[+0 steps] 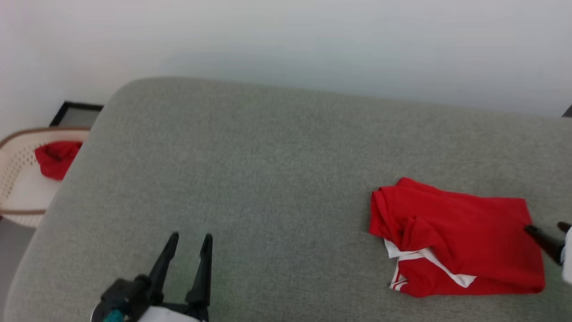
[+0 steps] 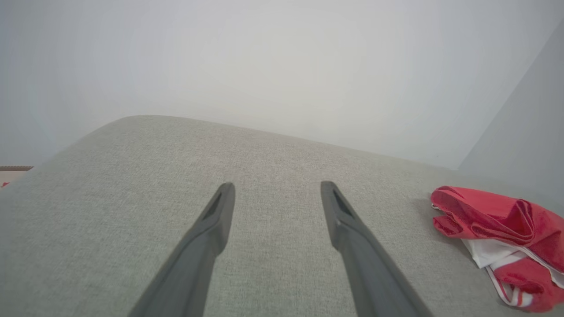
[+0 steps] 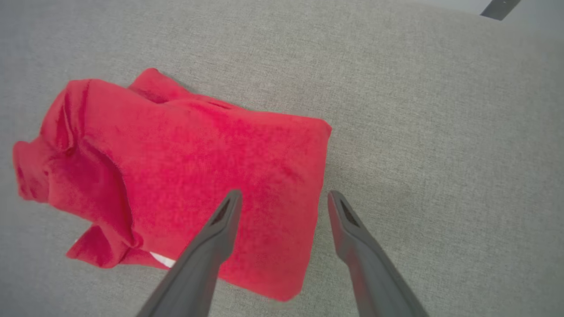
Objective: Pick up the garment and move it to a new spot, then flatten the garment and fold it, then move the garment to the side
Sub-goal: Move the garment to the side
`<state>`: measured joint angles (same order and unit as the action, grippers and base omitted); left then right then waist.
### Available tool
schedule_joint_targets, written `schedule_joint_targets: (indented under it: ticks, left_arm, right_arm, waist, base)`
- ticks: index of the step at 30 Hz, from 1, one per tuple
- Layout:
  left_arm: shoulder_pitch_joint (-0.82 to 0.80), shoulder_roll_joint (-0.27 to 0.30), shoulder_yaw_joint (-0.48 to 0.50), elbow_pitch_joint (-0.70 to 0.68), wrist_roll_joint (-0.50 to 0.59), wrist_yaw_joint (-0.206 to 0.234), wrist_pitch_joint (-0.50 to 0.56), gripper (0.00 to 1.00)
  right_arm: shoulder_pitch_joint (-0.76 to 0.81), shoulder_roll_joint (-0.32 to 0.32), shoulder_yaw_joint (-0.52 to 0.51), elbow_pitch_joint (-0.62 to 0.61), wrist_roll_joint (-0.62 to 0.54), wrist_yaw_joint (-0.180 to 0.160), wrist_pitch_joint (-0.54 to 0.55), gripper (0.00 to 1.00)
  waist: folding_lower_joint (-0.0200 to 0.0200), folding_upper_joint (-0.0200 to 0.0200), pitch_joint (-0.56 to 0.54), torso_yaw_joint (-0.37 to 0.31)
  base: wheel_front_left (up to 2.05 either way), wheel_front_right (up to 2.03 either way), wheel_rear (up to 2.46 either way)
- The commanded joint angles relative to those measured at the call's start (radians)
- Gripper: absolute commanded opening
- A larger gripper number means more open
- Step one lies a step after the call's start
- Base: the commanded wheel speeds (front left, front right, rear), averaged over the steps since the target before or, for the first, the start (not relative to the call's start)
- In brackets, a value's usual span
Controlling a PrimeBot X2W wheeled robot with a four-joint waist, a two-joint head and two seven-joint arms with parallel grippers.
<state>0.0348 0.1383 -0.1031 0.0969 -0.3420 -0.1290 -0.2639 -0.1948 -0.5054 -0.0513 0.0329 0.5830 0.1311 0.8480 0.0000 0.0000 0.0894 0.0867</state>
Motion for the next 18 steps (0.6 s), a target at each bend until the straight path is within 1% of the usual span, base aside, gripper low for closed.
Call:
schedule_joint_targets:
  ticks: [1, 5, 8, 12, 17, 18]
  left_arm:
    - [-0.019, 0.002, -0.002, -0.002, 0.004, -0.002, 0.0, 1.0]
    - [-0.055, -0.001, -0.015, 0.0, 0.003, -0.002, 0.0, 1.0]
    - [-0.077, -0.003, -0.021, 0.001, 0.003, -0.003, 0.0, 1.0]
    - [-0.099, -0.006, -0.022, 0.003, 0.003, -0.003, 0.0, 1.0]
    - [-0.127, -0.01, -0.034, 0.013, 0.007, -0.003, 0.0, 1.0]
    - [-0.131, -0.011, -0.036, 0.016, 0.008, -0.003, 0.0, 1.0]
  right_arm:
    - [-0.019, -0.005, -0.011, 0.013, 0.002, -0.001, 0.019, 1.0]
    - [-0.048, -0.015, -0.046, 0.065, -0.022, -0.001, 0.05, 1.0]
    - [-0.045, -0.003, -0.051, 0.099, -0.022, -0.001, 0.06, 1.0]
    - [-0.035, 0.011, -0.023, 0.129, 0.002, -0.001, 0.083, 1.0]
    - [-0.039, 0.031, 0.023, 0.169, -0.009, -0.001, 0.067, 1.0]
    - [-0.04, 0.041, 0.03, 0.174, -0.002, -0.001, 0.058, 0.7]
  waist:
    - [0.0, 0.0, 0.046, 0.021]
    - [0.0, 0.0, 0.096, 0.038]
    - [0.0, 0.0, 0.129, 0.044]
    - [0.0, 0.0, 0.162, 0.042]
    - [0.0, 0.0, 0.182, 0.038]
    - [0.0, 0.0, 0.184, 0.037]
  base:
    - [0.0, 0.0, 0.0]
    - [0.0, 0.0, 0.0]
    - [0.0, 0.0, 0.0]
    - [0.0, 0.0, 0.0]
    - [0.0, 0.0, 0.0]
    - [0.0, 0.0, 0.0]
